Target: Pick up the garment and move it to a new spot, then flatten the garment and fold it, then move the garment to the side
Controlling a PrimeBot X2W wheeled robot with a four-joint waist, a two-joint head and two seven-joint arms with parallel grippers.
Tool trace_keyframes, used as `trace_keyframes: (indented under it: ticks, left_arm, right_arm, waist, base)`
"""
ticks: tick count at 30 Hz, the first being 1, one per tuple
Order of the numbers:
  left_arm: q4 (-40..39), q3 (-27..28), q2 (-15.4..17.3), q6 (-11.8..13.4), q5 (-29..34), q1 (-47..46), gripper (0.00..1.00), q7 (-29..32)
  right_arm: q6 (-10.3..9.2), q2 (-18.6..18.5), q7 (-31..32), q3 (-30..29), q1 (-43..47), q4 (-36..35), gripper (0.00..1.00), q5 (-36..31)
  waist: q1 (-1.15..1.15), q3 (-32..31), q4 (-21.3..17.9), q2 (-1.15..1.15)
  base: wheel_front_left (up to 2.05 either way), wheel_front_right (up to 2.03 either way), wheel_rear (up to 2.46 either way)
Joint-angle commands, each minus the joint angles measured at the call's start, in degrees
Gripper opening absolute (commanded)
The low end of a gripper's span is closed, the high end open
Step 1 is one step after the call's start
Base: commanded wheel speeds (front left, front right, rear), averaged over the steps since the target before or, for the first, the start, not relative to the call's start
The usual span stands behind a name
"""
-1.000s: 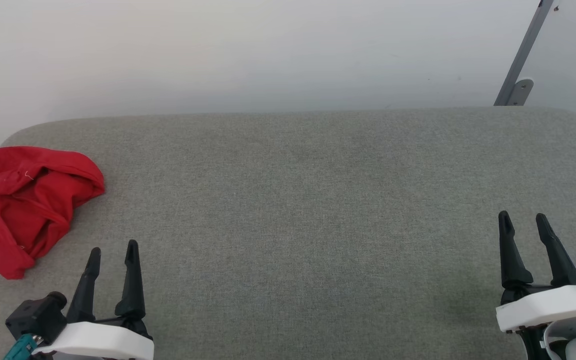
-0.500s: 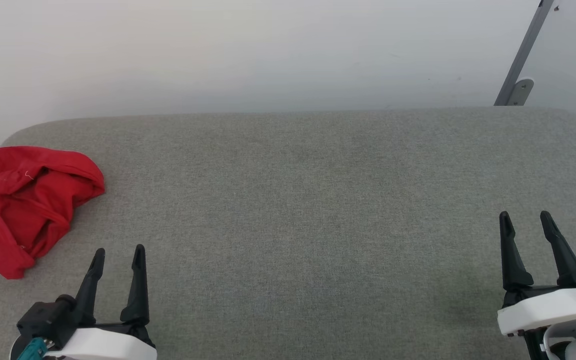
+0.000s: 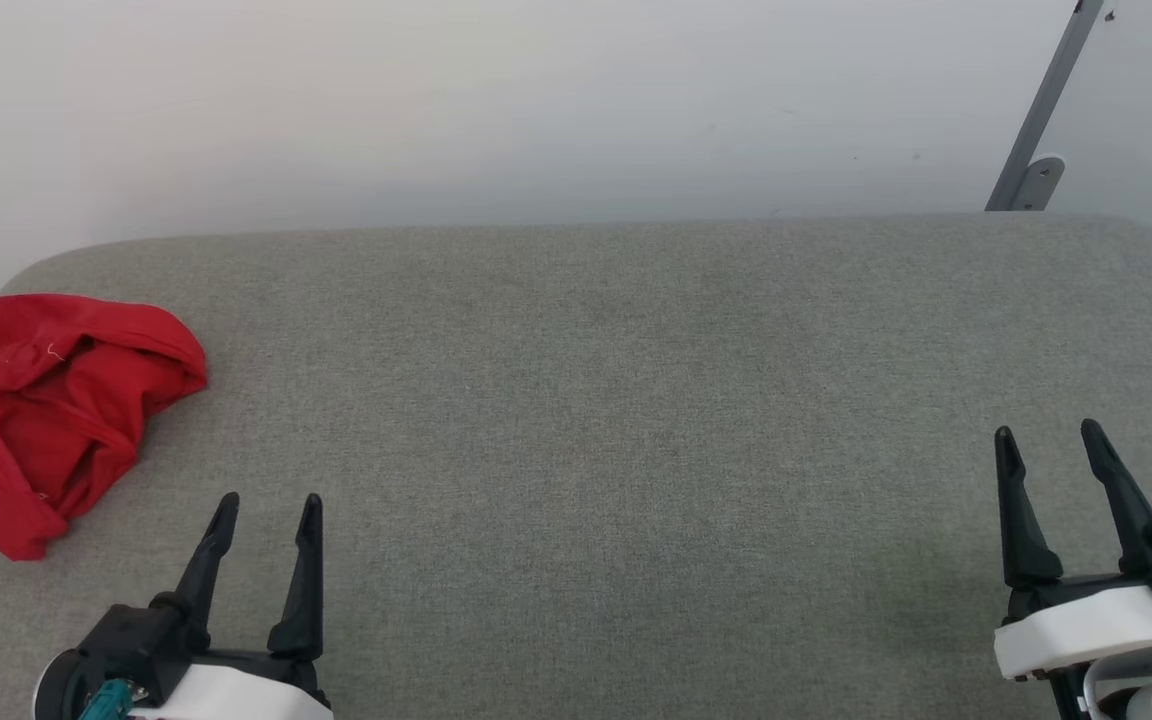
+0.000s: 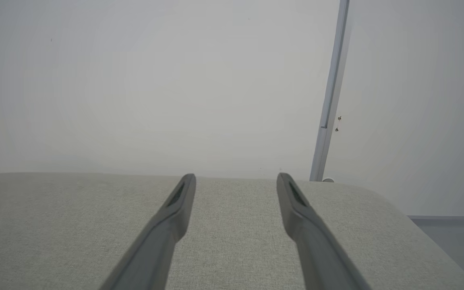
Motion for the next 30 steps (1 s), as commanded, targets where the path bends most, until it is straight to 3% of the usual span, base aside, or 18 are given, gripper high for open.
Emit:
trace_keyframes:
  ticks: [1,30]
  left_arm:
    - [-0.33,-0.13,0.22,-0.21,0.97,0.57,1.0,-0.47]
    - [1.09,0.52,1.5,-0.22,-0.47,-0.98,1.0,-0.85]
  right_arm:
    - [0.02,0.11,-0.62,-0.12,0.43,-0.37,1.0,-1.27]
    - [0.01,0.3,-0.91,-0.64,1.25,-1.47,1.0,-2.9]
  waist:
    - [0.0,-0.01,-0.01,0.0]
    - [0.0,0.13,-0.09,0.0]
  base:
    - [0.0,0.0,0.0]
    - [0.0,0.0,0.0]
